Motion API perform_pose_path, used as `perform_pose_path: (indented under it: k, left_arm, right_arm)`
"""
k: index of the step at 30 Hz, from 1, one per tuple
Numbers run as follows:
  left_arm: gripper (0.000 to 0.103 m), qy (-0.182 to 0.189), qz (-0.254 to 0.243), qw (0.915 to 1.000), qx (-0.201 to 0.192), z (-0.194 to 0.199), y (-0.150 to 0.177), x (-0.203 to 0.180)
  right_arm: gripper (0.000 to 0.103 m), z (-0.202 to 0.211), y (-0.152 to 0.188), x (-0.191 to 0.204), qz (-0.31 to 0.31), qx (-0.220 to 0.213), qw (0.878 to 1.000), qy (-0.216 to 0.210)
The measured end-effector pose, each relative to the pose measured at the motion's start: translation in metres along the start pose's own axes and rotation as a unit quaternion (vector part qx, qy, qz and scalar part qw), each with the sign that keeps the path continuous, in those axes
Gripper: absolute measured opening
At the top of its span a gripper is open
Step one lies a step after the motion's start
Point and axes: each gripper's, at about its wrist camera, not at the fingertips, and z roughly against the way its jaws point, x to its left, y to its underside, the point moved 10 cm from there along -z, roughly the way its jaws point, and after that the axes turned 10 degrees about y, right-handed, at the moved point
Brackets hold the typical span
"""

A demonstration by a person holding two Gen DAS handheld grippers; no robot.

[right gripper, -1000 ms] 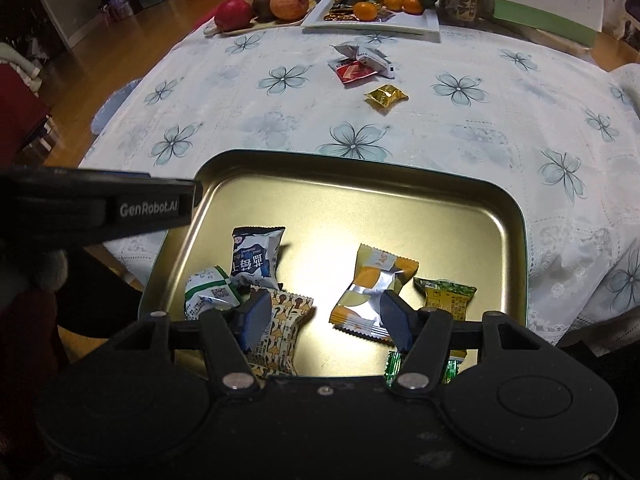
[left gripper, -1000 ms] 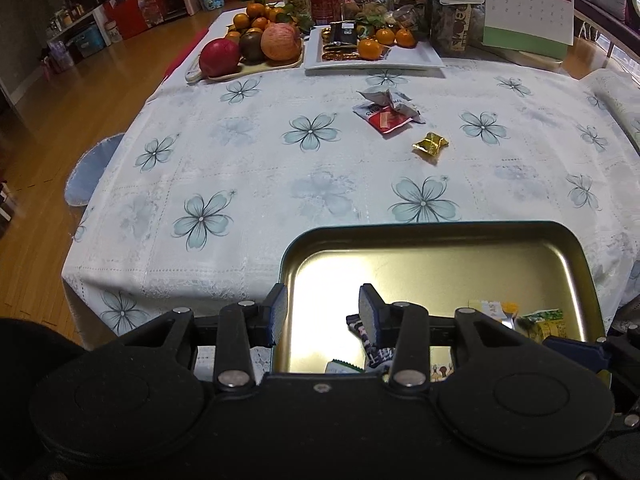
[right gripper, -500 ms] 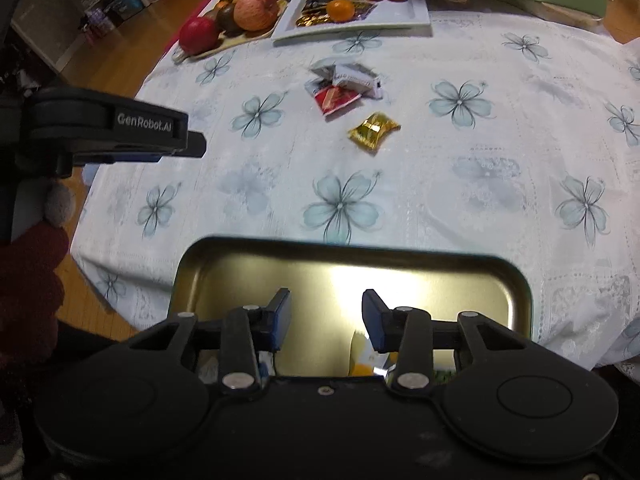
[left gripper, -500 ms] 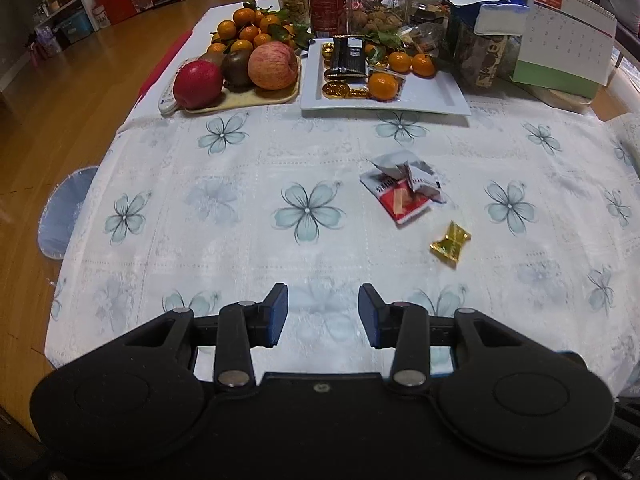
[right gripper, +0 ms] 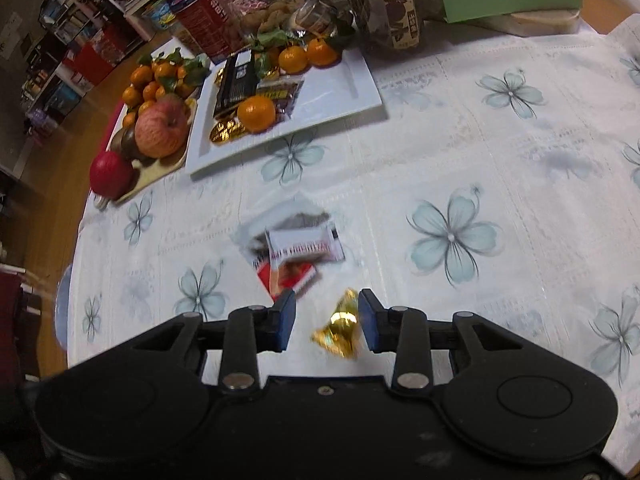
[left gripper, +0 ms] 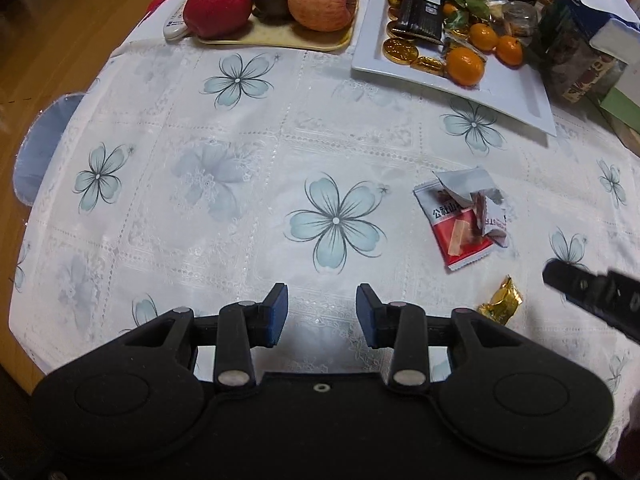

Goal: Organize snacks
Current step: 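Move both tools away from the tray toward the gold candy and hawthorn packs, then grasp the gold candy with the right tool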

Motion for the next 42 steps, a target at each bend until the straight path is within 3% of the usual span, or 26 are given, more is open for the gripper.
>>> perform_pose_path:
  k: [6, 11, 15, 21, 26, 28, 32, 37, 42]
  left_arm:
    - [0.047, 0.009, 0.015, 0.9998, -0.003, 0.003, -0.008, 0.004]
    - [0.047, 0.016, 0.025, 0.9996, -0.004, 0.006, -0.011, 0.009]
    - [0.047, 0.013, 0.041, 0.999, -0.01, 0.009, -0.014, 0.018]
    - [0.047, 0.002, 0.054, 0.9985, -0.011, 0.007, -0.014, 0.029]
    - [0.047, -0.001, 0.054, 0.9985, -0.01, 0.008, -0.012, 0.033]
    - [0.047, 0.0, 0.057, 0.9983, -0.011, 0.009, -0.012, 0.035]
    - [0.047, 0.0, 0.056, 0.9983, -0.014, 0.011, -0.012, 0.035]
    - [0.047, 0.006, 0.052, 0.9986, -0.012, 0.011, -0.012, 0.032]
    - [0.047, 0.01, 0.043, 0.9989, -0.012, 0.012, -0.013, 0.03]
  right_arm:
    - [0.038, -0.045, -0.046, 0.027, -0.027, -0.022, 0.999, 0.015]
    - [0.038, -0.077, -0.052, 0.034, -0.022, -0.012, 0.999, 0.041]
    - [0.038, -0.075, -0.036, 0.046, -0.004, -0.007, 1.0, 0.017]
    - [0.039, -0.058, 0.006, 0.067, 0.103, 0.007, 0.995, 0.001]
    - [0.036, -0.054, 0.054, 0.063, 0.135, 0.094, 0.986, -0.035]
    - [0.036, -0.046, 0.055, 0.059, 0.145, 0.071, 0.986, -0.033]
    - [0.036, -0.032, 0.028, 0.048, 0.088, 0.011, 0.996, -0.013]
    - [0.036, -0.046, -0.009, 0.033, -0.015, 0.008, 1.0, 0.014]
    - [0.036, -0.068, -0.03, 0.034, -0.013, -0.002, 0.998, 0.062]
